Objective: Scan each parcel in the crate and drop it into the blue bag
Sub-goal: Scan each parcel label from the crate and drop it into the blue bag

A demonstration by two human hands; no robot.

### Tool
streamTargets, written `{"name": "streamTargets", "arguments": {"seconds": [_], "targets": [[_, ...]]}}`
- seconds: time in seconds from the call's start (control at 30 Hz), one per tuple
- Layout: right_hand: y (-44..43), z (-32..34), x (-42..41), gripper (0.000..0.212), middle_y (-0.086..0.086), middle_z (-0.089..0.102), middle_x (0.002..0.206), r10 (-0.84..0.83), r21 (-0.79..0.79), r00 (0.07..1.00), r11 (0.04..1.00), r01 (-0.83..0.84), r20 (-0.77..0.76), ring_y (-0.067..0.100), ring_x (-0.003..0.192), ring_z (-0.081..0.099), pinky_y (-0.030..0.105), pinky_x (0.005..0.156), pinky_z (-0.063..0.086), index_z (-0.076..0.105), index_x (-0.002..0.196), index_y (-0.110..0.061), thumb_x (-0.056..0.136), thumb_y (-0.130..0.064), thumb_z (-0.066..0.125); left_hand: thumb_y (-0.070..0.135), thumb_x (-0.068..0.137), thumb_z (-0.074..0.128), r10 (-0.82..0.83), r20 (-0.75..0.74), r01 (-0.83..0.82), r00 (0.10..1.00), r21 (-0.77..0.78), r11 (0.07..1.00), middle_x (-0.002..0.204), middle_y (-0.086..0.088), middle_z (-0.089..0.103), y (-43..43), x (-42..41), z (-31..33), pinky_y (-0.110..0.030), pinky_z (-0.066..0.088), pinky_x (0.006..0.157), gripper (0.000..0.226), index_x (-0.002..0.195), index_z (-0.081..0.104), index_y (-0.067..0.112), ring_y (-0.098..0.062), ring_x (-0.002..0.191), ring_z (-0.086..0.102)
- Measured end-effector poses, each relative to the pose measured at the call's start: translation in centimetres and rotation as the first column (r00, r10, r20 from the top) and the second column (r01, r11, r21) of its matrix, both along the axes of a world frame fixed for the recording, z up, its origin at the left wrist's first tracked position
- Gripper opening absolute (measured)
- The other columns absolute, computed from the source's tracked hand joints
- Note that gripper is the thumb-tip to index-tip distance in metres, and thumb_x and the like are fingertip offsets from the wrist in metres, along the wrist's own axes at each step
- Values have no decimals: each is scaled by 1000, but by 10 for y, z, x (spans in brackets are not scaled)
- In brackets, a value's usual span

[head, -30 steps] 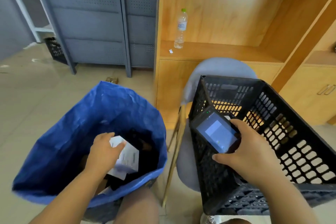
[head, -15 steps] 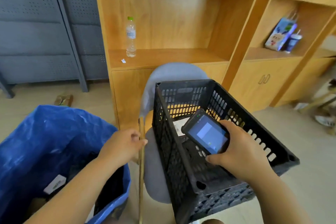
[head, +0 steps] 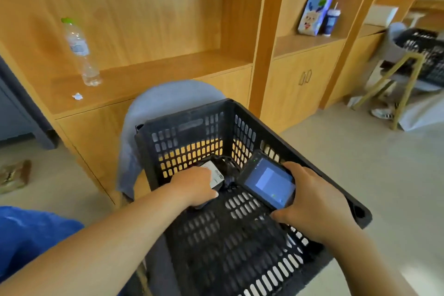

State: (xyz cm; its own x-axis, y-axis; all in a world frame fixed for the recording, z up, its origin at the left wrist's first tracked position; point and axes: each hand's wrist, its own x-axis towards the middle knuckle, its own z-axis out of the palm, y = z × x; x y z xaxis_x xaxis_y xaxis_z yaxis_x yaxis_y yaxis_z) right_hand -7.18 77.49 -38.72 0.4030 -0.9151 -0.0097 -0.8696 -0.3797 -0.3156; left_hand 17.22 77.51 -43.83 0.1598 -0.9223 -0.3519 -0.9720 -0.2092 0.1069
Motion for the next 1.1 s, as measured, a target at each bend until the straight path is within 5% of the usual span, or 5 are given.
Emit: {"name": "streamTargets", "arguments": {"seconds": [0.2,0.5,0.57,0.7,1.1], "targets": [[-49,-15,9,75,-9,49,101,-7,35,989,999,12,-151,13,83,50,28,67,46,29,123,-30,64,-50,71,47,89,57,-141,164,87,976,301,950,135,-6,50,-86,21,-59,-38,44,86,61,138,39,15,-28,118,51],[-85,-39,18,68,-12,40,93,62,64,961,997,-46,-270,12,82,45,27,66,38,24,120,-32,69,-52,64,25,96,42,-84,315,-63,945,431,900,134,-10,48,-161,64,-128,-38,41,92,52,143,32,6,-27,114,51],[-88,-43,18,66,-13,39,92,77,63,959,996,-62,-271,11,82,45,27,66,36,23,118,-34,69,-52,64,25,95,44,-9,308,-143,951,466,873,130,-10,54,-164,66,-141,-36,43,90,58,146,26,3,-26,107,56],[-91,-46,14,70,-15,43,102,85,36,967,996,-78,-240,9,88,48,25,67,38,18,119,-35,69,-55,62,30,85,66,79,220,-174,972,456,873,116,-7,64,-170,70,-156,-32,52,84,42,120,60,8,-23,104,63],[-87,-44,9,73,-13,45,102,50,-5,977,999,-52,-209,13,91,49,27,70,40,19,126,-31,70,-49,62,35,81,72,142,-61,-90,988,525,847,117,-4,61,-169,41,-148,-31,49,90,59,128,51,7,-19,103,60]]}}
